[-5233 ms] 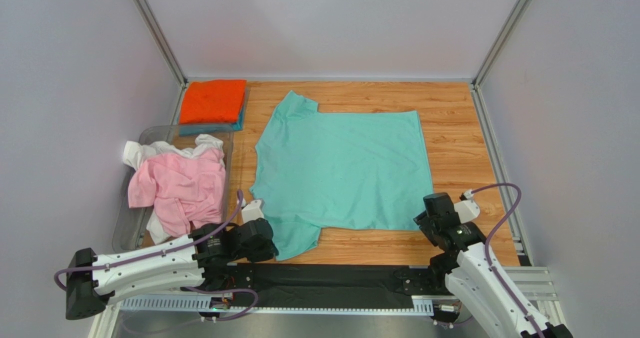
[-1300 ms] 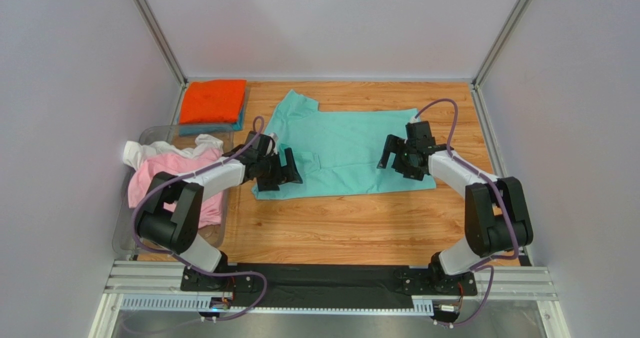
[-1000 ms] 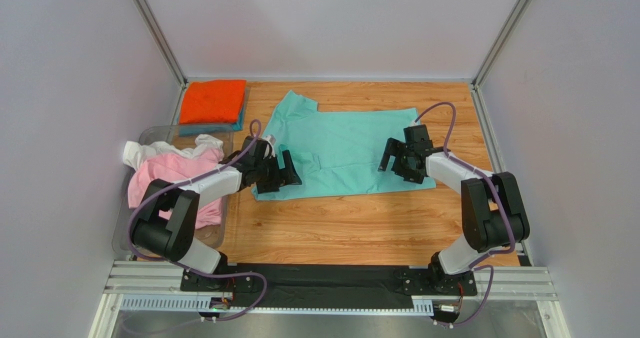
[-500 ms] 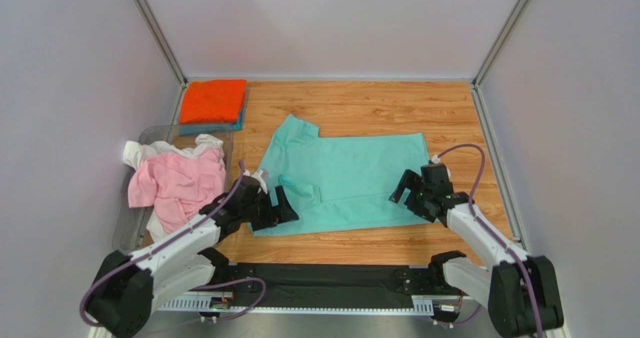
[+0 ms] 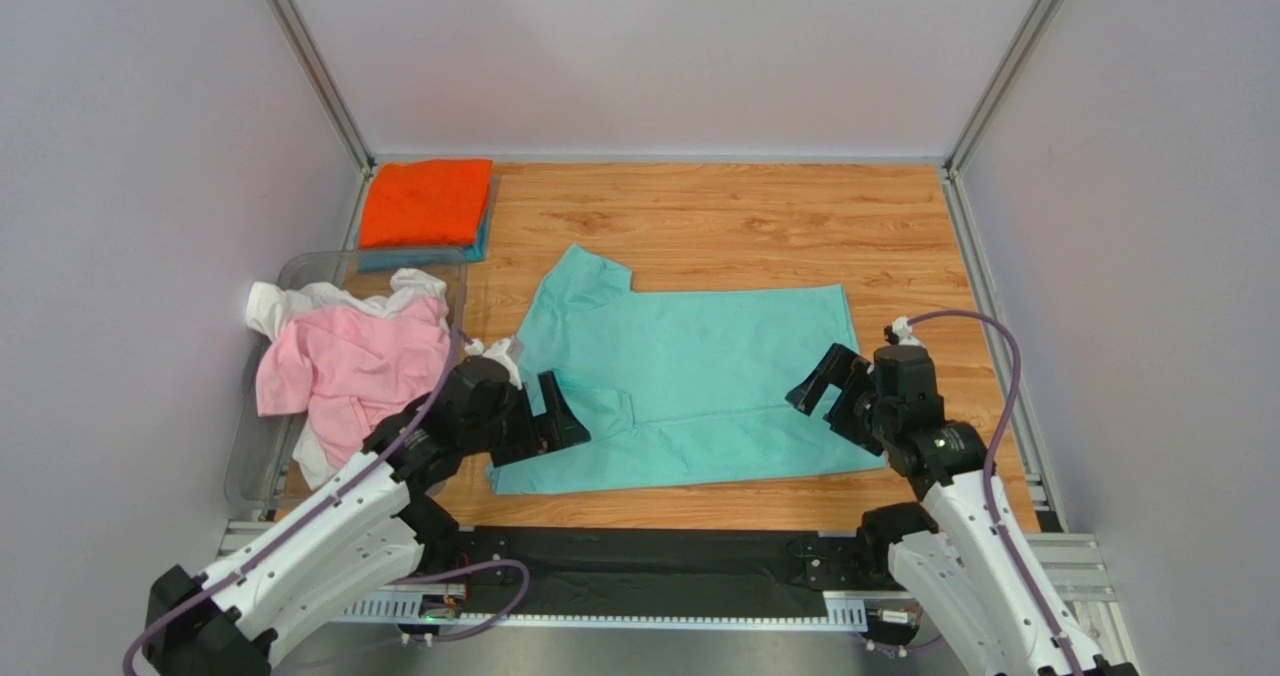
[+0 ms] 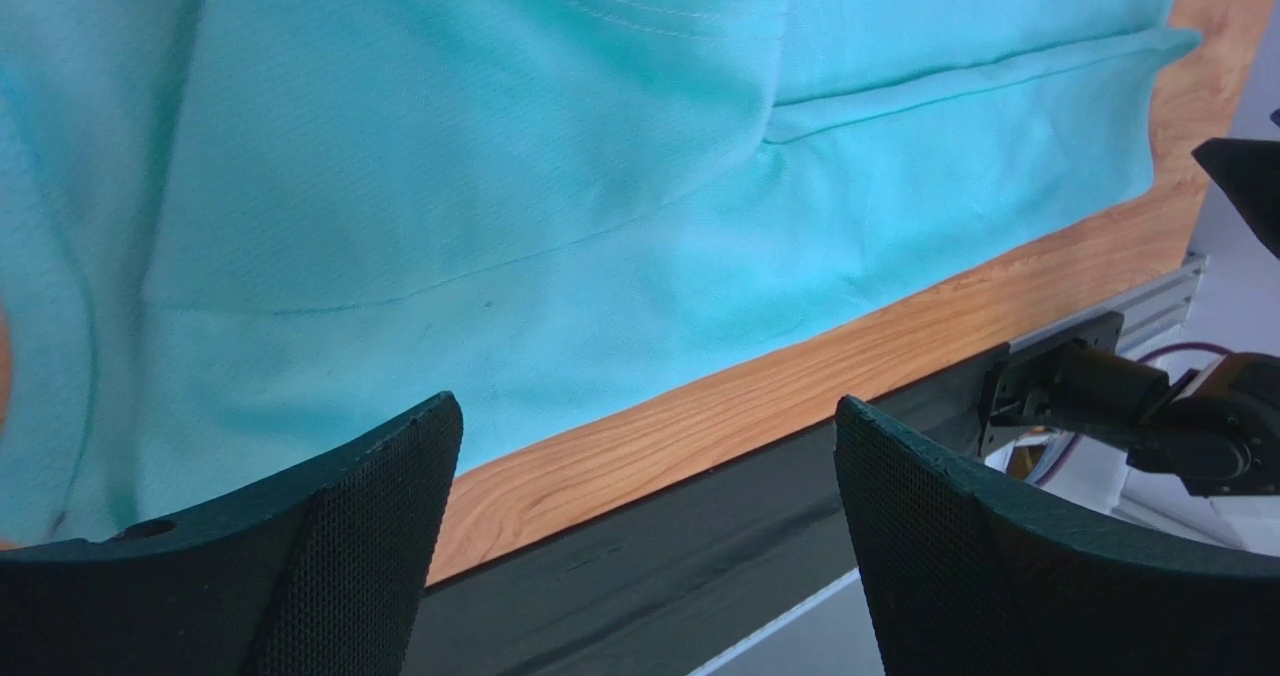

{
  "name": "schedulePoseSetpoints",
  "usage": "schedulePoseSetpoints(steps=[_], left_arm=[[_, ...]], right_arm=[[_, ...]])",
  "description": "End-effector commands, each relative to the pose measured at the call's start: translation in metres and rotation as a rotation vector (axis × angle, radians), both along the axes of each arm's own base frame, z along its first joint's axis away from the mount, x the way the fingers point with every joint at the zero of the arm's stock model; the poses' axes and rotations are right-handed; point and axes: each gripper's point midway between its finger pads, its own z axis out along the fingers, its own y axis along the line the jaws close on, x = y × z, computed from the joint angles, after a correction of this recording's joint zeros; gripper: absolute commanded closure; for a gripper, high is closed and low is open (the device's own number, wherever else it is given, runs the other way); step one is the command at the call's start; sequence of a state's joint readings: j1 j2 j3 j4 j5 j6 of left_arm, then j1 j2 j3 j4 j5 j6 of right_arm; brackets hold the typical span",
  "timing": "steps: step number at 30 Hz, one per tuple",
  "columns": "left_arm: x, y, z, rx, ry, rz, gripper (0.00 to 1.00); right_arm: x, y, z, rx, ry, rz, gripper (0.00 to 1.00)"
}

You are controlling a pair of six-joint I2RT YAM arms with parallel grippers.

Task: Fold and stack the t-shirts
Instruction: Fold the tshirt

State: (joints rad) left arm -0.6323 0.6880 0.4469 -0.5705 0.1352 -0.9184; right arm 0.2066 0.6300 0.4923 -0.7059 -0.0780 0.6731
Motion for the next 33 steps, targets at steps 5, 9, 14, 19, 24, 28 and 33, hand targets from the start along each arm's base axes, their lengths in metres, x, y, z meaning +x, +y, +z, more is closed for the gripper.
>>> schedulePoseSetpoints(steps=[5, 9, 14, 19, 24, 28, 33], left_arm=[[0.043, -0.062, 0.027, -0.073, -0.090, -0.147, 0.00], [0.065, -0.091, 0.014, -0.083, -0.072, -0.208, 0.00], [0.092, -0.114, 0.008, -0.069, -0.073, -0.238, 0.00], [0.109, -0.128, 0.000, -0.050, -0.067, -0.253, 0.00], [0.118, -0.124, -0.023, 0.035, -0.029, -0.235, 0.00], [0.119, -0.121, -0.032, 0.060, -0.018, -0.233, 0.00], [0.119, -0.123, -0.033, 0.058, -0.020, -0.255, 0.00]], right_arm=[[0.000, 0.000, -0.003, -0.032, 0.044, 0.032, 0.00], [0.003, -0.003, -0.004, -0.060, 0.054, 0.029, 0.00], [0.005, -0.008, -0.008, -0.091, 0.071, 0.021, 0.00], [0.008, -0.010, -0.012, -0.109, 0.083, 0.015, 0.00], [0.008, -0.011, -0.014, -0.114, 0.093, 0.019, 0.00], [0.009, -0.011, -0.013, -0.115, 0.091, 0.018, 0.00], [0.010, -0.012, -0.011, -0.121, 0.084, 0.015, 0.00]])
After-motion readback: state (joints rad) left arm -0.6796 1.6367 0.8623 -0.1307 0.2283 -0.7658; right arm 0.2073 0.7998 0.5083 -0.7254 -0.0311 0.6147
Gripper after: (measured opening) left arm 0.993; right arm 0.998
